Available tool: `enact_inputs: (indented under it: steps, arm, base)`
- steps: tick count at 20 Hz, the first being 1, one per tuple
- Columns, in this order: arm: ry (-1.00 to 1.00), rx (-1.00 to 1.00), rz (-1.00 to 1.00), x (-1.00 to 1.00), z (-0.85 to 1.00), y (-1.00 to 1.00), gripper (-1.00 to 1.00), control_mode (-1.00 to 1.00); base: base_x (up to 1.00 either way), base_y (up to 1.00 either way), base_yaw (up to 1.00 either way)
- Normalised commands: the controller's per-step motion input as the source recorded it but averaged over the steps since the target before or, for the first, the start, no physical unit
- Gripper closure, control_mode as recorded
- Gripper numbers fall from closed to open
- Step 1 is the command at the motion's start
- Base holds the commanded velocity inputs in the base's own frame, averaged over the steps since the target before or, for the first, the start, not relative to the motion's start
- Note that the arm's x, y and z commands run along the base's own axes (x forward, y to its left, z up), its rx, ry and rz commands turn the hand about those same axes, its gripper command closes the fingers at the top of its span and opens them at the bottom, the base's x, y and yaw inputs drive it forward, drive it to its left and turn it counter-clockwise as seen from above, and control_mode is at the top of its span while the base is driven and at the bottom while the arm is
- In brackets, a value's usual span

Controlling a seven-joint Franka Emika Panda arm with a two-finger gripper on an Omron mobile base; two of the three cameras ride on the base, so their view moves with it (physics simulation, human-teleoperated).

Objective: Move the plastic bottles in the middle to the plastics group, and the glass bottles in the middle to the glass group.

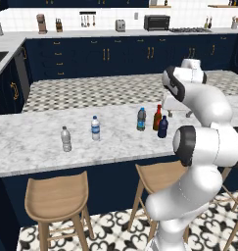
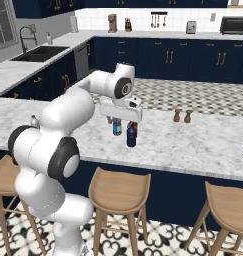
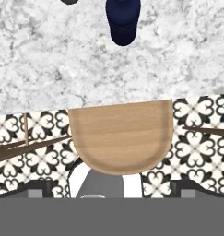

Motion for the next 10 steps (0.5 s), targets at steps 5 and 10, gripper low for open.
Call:
enact_inputs:
  steps: [5,10]
  arm:
    - [-0.17,-0.01,0.0,0.01,-0.02,0.05,-1.0,-1.0]
    - [-0.24,0.0,0.0,0.04,-0.03,0.0,-1.0,-1.0]
  base:
    - [0.0,0.0,0.0]
    - [0.0,0.0,0.0]
